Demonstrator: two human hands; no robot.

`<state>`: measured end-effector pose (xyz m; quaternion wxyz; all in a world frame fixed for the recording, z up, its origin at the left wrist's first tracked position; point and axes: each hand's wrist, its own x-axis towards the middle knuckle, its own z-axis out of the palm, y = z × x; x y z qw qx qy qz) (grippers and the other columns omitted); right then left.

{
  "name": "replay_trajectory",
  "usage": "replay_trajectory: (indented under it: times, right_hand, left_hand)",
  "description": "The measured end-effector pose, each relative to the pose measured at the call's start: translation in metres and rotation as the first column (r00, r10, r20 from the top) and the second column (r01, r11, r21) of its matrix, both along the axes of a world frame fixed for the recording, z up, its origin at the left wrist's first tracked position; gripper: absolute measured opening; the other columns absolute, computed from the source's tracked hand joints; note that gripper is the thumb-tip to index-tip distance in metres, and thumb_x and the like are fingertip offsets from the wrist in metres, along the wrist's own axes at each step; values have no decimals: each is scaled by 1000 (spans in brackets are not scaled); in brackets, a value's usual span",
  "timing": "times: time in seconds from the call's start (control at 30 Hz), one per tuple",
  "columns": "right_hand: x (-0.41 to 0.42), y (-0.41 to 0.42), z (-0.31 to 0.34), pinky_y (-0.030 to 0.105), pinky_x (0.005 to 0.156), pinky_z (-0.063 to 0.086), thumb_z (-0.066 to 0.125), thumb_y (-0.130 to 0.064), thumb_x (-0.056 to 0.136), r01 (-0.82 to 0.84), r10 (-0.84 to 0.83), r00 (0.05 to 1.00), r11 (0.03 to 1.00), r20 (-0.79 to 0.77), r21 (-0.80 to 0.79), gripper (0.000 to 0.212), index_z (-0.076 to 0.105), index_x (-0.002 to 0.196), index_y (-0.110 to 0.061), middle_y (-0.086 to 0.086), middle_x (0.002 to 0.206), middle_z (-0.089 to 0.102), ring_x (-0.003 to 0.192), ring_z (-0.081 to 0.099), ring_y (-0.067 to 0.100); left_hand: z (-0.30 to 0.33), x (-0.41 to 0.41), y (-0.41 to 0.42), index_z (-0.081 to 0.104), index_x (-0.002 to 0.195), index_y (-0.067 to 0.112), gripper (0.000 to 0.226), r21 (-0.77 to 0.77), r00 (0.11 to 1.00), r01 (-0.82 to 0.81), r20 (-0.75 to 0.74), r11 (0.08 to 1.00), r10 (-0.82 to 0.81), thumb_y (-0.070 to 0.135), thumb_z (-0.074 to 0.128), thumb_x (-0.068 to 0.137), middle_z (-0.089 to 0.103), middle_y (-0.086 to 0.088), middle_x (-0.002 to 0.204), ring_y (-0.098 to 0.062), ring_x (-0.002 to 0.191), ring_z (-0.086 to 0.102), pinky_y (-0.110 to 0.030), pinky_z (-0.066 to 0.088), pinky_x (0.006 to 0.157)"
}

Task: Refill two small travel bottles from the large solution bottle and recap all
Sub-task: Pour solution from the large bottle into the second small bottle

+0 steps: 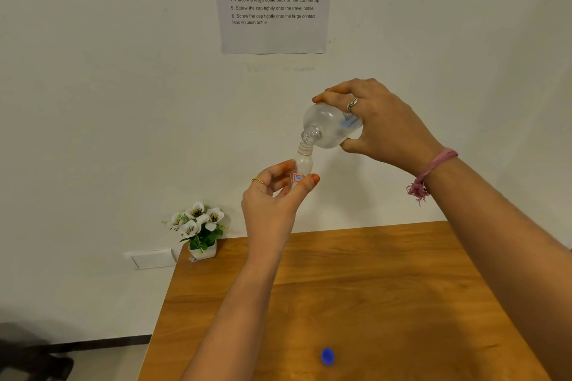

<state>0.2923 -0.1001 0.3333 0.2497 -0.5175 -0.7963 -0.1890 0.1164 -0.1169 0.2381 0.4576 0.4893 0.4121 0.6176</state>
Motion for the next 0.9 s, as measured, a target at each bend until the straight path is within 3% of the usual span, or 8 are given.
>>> replay_trajectory:
  times: [0.47,0.9]
  right_hand:
    - [-2,-1,2,34,92,41,78,-11,69,4,-4,1000,1000,9,2,68,51,131,-22,6,127,56,115,48,28]
    - [-5,0,2,36,91,43,78,-11,68,-1,0,1000,1000,16,17,68,52,130,-21,7,126,56,115,48,28]
  left_hand:
    - [1,-2,0,69,103,15,39,10,999,18,29,1000,-18,16,85,68,74,1,96,-9,91,70,-19,57,75]
    - [2,-4,-2,68,98,24,35,12,999,21,28,1000,-21,18,85,68,74,6,93,-4,89,70,-15,54,71]
